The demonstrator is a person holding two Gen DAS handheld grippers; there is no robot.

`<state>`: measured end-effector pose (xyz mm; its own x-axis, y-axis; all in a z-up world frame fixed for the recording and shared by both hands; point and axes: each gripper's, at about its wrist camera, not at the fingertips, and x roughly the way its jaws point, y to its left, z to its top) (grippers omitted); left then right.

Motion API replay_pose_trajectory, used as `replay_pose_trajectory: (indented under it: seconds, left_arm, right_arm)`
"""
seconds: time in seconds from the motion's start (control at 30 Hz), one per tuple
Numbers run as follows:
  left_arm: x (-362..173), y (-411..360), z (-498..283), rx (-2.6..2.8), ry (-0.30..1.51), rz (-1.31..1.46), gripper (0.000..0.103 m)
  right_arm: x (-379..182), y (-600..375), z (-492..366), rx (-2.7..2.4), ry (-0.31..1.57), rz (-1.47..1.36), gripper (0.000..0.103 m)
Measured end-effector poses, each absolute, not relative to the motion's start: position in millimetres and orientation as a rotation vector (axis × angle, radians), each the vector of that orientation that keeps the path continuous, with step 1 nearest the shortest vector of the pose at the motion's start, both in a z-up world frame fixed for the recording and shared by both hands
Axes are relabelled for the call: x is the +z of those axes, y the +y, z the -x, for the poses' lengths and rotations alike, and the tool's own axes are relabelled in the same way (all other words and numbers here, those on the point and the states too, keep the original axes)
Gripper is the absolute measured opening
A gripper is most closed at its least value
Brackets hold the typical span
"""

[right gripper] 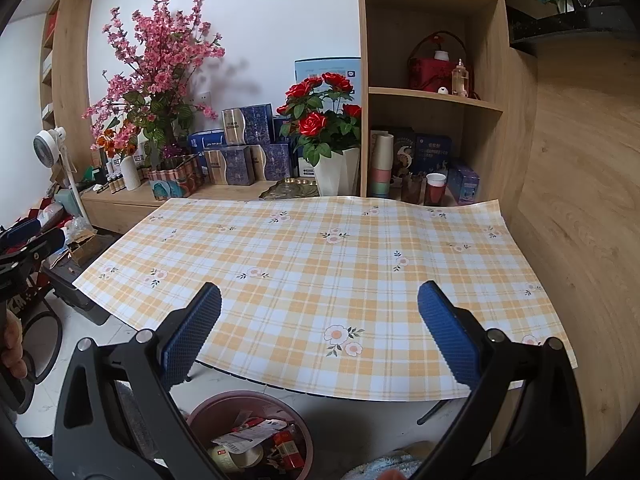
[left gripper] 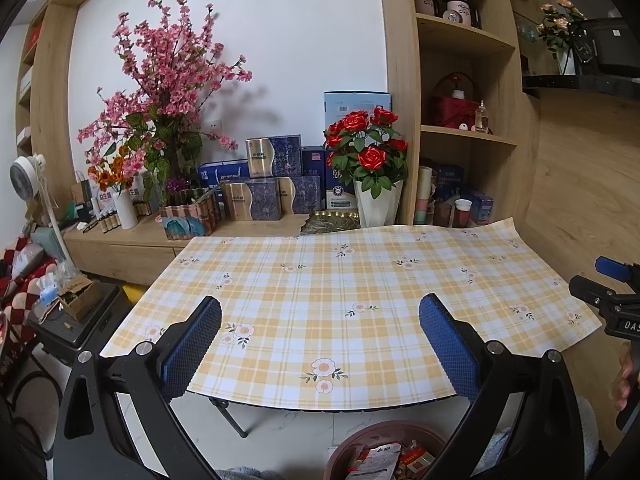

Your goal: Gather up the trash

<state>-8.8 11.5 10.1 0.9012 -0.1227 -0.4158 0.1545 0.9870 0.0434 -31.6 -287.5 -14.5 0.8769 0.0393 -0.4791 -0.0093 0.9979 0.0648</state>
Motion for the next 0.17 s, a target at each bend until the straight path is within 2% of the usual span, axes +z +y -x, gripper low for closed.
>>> replay_pose_trajectory:
  seconds: [0.17]
  left_arm:
    - [11.3,16.1,7.6,-0.14,0.432,-0.058,0.097]
  right_arm:
    - [-11.5,-285.5,30.3,0.02,0.493,-0.063,0.097]
